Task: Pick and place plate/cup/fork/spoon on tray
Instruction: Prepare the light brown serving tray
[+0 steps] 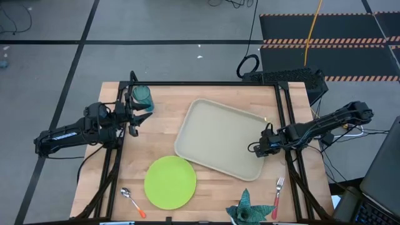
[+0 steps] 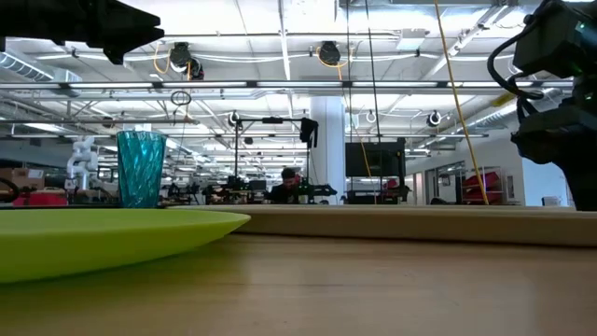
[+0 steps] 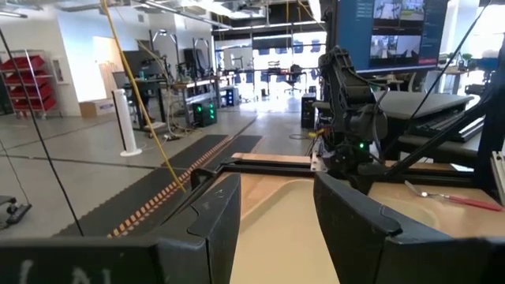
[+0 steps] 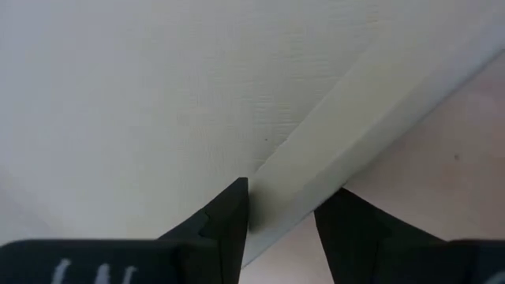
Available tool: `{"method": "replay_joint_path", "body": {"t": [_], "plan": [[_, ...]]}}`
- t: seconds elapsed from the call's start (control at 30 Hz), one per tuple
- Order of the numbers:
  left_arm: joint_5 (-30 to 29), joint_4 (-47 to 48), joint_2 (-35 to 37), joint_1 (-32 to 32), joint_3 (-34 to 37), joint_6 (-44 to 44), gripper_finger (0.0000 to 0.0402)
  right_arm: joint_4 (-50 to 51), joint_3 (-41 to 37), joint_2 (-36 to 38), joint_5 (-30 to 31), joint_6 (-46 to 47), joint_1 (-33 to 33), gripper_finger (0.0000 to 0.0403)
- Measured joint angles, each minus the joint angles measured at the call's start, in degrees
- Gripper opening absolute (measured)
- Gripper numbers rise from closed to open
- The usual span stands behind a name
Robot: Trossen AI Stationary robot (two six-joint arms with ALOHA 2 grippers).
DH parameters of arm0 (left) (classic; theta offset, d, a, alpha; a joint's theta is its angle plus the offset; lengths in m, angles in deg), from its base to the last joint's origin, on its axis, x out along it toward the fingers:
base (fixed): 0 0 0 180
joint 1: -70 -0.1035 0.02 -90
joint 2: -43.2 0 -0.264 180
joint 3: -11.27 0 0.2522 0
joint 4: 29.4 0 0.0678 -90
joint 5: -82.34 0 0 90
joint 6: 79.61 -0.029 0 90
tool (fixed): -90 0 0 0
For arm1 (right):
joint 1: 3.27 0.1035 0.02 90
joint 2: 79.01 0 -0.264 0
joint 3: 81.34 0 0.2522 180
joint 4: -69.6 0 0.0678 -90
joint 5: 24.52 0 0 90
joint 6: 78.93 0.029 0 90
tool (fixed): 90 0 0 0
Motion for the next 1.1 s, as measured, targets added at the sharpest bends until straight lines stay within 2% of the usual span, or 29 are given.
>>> {"method": "replay_joint_path", "body": {"t": [0.27, 0.6, 0.97, 1.1], "plan": [[-0.02, 0.0, 0.0, 0.0, 0.0, 0.3, 0.0166, -1.3, 0.0, 0.02, 5.6, -2.43, -0.17, 0.0129], [-0.02, 0.0, 0.0, 0.02, 0.0, 0.44, 0.0166, -0.93, 0.02, -0.08, 11.46, -13.43, -3.0, 0.0129], [-0.02, 0.0, 0.0, 0.0, 0.0, 1.01, 0.0166, -1.16, 0.17, -2.15, 11.69, -26.09, -5.55, 0.013], [-0.02, -0.02, 0.0, 0.0, 0.0, 1.16, 0.0166, -1.01, 0.17, -2.82, 13.08, -27.0, -7.1, 0.013]]}}
